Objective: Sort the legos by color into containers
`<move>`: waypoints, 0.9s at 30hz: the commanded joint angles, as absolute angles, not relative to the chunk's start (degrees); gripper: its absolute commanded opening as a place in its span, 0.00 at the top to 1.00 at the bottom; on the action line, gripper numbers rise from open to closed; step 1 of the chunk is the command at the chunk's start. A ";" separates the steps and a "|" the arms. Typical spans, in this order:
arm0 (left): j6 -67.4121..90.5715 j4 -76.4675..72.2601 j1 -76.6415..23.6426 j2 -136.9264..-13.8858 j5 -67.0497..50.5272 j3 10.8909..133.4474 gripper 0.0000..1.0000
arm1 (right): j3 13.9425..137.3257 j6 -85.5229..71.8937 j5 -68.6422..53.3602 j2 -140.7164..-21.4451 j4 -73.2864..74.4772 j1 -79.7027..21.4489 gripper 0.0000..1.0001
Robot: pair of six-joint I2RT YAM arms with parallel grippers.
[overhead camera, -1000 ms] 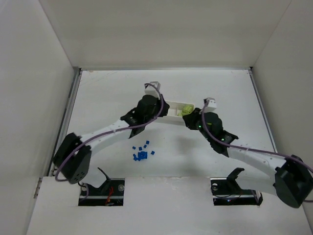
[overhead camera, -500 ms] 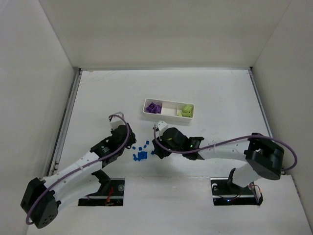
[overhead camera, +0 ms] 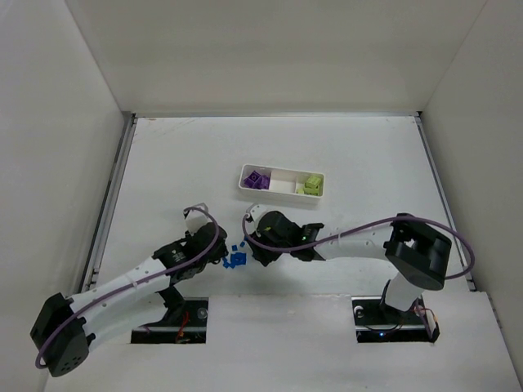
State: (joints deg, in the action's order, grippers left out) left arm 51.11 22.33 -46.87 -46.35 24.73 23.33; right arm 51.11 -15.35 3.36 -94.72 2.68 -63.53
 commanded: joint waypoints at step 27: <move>67.06 26.11 -50.76 -31.48 29.62 16.97 0.60 | 56.34 -17.14 5.80 -100.64 2.73 -64.82 0.77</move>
